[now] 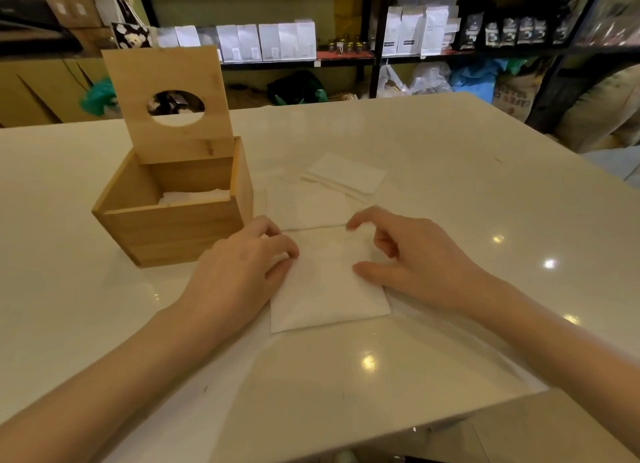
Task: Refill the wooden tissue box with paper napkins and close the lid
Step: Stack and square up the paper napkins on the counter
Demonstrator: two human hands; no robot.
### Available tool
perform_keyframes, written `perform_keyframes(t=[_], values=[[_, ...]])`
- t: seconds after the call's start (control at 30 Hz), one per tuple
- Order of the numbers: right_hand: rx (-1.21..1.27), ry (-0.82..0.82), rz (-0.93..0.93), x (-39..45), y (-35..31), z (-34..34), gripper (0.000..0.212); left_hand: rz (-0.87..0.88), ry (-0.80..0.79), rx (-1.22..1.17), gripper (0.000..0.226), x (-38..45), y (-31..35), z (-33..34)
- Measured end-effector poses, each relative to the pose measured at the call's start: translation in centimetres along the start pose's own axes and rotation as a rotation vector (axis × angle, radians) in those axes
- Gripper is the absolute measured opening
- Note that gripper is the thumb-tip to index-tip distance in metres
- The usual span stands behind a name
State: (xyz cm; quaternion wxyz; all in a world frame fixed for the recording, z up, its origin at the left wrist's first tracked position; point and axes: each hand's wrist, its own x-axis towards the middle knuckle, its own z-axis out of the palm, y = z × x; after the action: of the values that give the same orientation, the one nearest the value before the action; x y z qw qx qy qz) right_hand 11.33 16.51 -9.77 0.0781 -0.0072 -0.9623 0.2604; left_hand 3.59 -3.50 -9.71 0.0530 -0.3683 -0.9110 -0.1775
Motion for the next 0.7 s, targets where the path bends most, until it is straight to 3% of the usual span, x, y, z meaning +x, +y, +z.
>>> perform_keyframes(t=[0.07,0.17,0.33,0.47,0.57,0.7], values=[[-0.180,-0.051,-0.085,0.0,-0.3,-0.2,0.022,0.025,-0.020,0.050,0.020,0.1,0.4,-0.5],[-0.261,-0.129,-0.118,0.5,-0.4,-0.9,0.025,0.036,-0.112,0.113,0.024,0.8,0.8,-1.4],[-0.223,-0.020,-0.183,3.7,0.3,-2.9,0.026,0.073,-0.198,0.074,0.025,4.6,1.6,-4.5],[-0.300,0.000,-0.279,7.3,1.0,-3.2,0.034,0.073,-0.243,0.037,0.044,8.2,2.2,-5.6],[-0.372,-0.100,-0.326,9.0,1.5,-2.4,0.044,0.071,-0.397,0.196,0.054,10.6,2.0,-4.7],[-0.456,-0.184,-0.388,9.7,2.1,-1.2,0.056,0.009,-0.538,0.394,0.051,13.1,1.5,-3.7]])
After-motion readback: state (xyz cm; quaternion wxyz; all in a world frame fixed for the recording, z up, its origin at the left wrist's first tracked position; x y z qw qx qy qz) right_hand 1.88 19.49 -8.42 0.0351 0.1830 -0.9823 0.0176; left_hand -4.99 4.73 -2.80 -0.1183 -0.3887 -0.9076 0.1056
